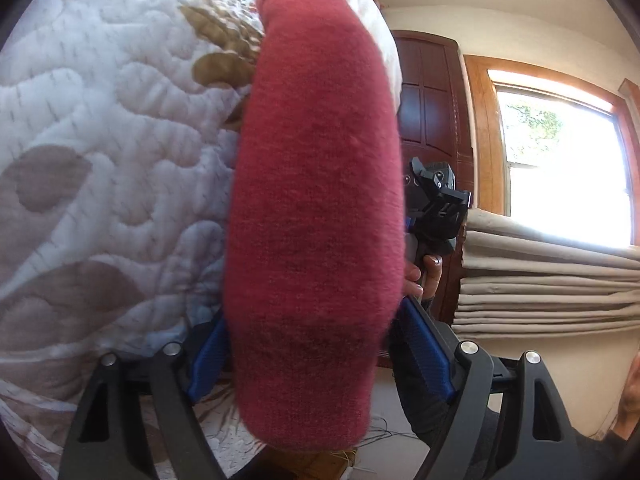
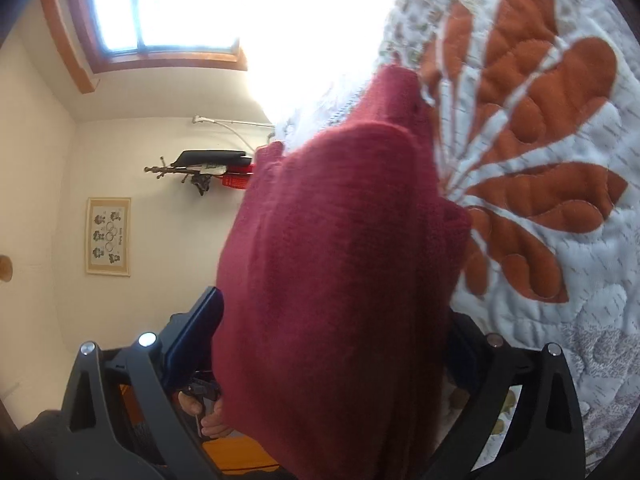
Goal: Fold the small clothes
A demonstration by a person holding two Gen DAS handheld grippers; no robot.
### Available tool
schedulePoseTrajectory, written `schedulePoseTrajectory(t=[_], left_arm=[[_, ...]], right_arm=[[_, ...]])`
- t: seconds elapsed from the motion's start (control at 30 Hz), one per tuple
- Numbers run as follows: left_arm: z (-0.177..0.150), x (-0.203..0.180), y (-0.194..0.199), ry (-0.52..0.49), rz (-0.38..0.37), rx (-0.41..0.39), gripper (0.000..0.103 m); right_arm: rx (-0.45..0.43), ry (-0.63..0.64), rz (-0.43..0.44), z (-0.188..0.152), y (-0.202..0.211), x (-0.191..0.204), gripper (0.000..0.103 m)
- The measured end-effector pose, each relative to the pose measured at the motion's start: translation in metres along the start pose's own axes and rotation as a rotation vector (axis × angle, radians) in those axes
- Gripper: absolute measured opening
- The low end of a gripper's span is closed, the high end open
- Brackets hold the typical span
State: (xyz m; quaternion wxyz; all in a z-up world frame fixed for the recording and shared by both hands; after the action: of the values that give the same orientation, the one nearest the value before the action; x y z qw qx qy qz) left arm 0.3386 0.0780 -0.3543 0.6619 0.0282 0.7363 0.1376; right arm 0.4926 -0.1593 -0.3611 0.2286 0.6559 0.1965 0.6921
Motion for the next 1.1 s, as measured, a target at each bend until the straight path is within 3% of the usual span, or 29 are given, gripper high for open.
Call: schedulePoseTrajectory(t=[0.07, 0.17, 0.23, 0.37, 0.63, 0.83, 0.97, 1.1], left_arm=[[0.000, 0.000, -0.003, -0.013, 0.024, -0.001, 0.081], [0.005, 0.011, -0.008, 0.038, 0.020, -0.022, 0.074], [0.007, 0.013, -0.010, 0.052, 0.038, -0.023, 0.058], [0.007, 0.016, -0.008, 0.068, 0.053, -0.034, 0.043], [0.011, -0.016, 0.005, -0.002, 0.089, -0.039, 0.034], [-0.002, -0.045, 0.059, -0.074, 0.080, -0.077, 0.034], [-0.021, -0.057, 0.106, -0.097, 0.094, -0.137, 0.034], [-0.054, -0.034, 0.163, -0.068, 0.141, -0.221, 0.034]], right_arm=[[-0.003, 0.037, -0.019, 0.003, -0.001, 0.009, 0.097], [0.023, -0.010, -0.028, 0.009, -0.017, 0.002, 0.090], [0.013, -0.007, -0.056, 0.010, -0.018, -0.003, 0.069], [-0.001, -0.024, -0.053, 0.010, -0.017, -0.003, 0.041], [-0.082, 0.035, -0.158, 0.008, -0.006, 0.050, 0.036], [-0.109, 0.113, -0.185, -0.007, -0.013, 0.116, 0.035], [-0.096, 0.182, -0.142, -0.029, -0.047, 0.172, 0.035], [-0.016, 0.204, -0.100, -0.062, -0.114, 0.201, 0.035]])
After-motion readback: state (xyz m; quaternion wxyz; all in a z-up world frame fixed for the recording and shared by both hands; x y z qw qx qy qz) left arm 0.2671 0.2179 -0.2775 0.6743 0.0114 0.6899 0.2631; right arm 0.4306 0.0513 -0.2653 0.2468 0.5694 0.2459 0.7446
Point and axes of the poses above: each gripper's, at about its wrist camera, not at the fingertips, and y roughly against the way its jaws point, x to its left, z to its top, the point moved 7 cm from there along -y, roughly the way its jaws point, and after that the axes turned 13 degrees about -z, right-handed, at the moved point
